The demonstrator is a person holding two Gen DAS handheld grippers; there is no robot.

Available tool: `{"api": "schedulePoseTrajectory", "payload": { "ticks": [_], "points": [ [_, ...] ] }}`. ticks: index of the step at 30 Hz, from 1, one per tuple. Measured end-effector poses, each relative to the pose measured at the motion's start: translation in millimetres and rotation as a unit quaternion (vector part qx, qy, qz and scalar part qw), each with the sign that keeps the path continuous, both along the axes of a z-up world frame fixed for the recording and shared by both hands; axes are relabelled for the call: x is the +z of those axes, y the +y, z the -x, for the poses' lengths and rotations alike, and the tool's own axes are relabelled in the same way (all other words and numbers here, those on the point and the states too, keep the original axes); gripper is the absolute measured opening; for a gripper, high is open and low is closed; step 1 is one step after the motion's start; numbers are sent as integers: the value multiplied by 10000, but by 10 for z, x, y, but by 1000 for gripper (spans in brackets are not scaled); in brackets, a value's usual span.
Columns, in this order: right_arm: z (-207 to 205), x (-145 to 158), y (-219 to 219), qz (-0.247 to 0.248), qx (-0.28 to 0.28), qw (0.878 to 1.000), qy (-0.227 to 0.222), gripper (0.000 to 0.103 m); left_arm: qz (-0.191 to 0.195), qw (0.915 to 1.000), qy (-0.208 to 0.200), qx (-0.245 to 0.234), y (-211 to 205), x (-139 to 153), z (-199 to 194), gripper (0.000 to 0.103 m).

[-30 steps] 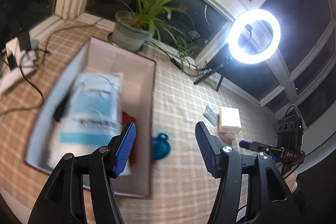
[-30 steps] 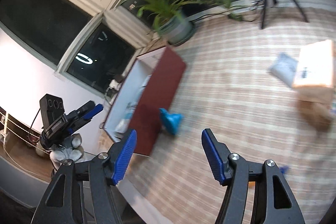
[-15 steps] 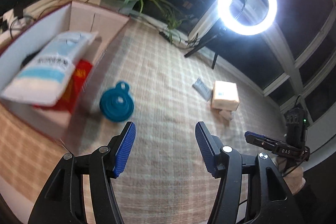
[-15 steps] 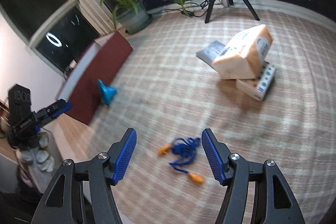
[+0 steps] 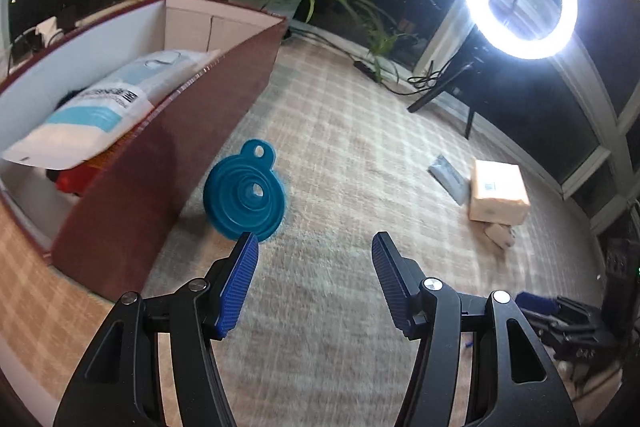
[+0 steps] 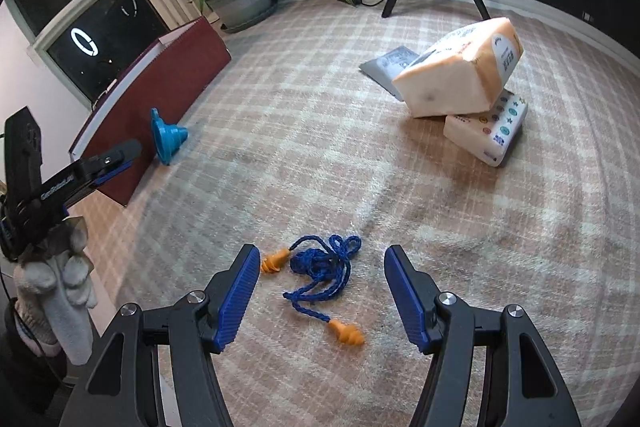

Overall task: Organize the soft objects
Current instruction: 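Reach the left gripper to the blue funnel while the right gripper reaches the blue earplug cord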

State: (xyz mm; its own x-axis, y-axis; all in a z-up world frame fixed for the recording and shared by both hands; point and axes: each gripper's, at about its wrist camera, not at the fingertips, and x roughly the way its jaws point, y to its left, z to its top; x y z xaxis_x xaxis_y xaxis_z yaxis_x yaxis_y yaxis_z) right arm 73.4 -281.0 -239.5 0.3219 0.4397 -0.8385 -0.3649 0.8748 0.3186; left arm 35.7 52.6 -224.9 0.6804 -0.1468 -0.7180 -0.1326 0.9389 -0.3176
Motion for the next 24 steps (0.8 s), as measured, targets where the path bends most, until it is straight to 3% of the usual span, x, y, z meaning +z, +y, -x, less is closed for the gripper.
{"api": "schedulePoseTrajectory", "payload": {
  "ticks": [12, 24],
  "points": [
    [82, -163, 95, 231, 221, 9992, -241, 61, -442, 9987, 137, 220, -53, -222, -297, 58],
    [176, -353, 289, 784, 552, 9923, -778, 61, -505, 9982, 77, 328, -41, -280, -454, 58]
  ]
}}
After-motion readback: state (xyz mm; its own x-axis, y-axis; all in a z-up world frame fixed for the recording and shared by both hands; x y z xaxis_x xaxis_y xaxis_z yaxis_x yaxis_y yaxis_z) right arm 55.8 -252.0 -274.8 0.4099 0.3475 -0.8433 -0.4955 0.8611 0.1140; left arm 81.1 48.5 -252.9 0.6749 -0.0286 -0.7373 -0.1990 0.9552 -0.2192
